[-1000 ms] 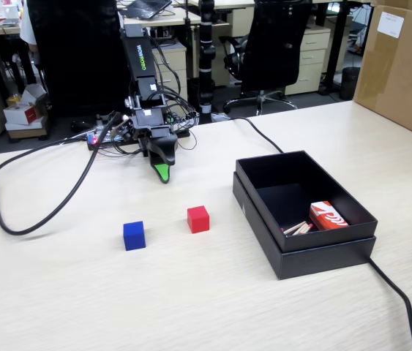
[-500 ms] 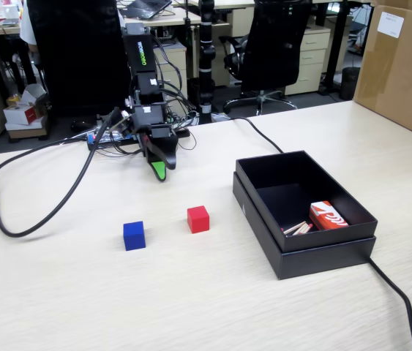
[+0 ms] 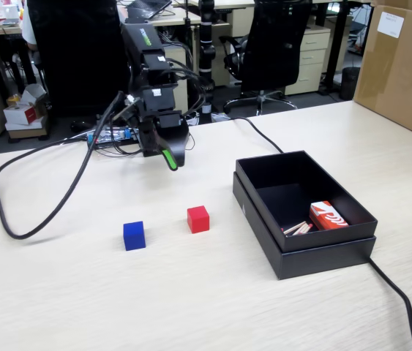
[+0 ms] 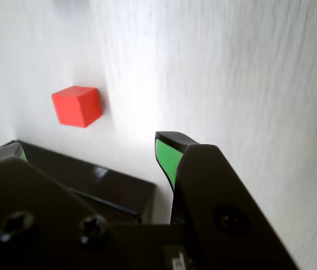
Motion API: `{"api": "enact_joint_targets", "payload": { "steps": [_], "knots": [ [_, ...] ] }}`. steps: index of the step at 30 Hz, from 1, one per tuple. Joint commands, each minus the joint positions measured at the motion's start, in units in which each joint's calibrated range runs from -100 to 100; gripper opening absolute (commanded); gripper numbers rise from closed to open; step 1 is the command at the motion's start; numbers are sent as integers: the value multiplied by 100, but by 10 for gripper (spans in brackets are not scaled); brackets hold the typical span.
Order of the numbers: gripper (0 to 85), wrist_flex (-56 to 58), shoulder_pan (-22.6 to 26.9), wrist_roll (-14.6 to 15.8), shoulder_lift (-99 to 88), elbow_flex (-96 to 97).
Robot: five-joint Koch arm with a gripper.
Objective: Put the red cube on top of the blue cube
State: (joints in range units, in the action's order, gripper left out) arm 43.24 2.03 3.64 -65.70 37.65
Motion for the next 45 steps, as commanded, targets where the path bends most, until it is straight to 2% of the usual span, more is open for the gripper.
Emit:
{"api": "enact_joint_targets", "payload": {
  "steps": [1, 7, 20, 45],
  "knots": [
    [456, 768, 98, 161, 758, -1154],
    [451, 1244, 137, 259, 2135, -2324],
    [449, 1278, 98, 274, 4441, -3729],
    [449, 1390, 10, 200, 6174, -4690]
  ]
}}
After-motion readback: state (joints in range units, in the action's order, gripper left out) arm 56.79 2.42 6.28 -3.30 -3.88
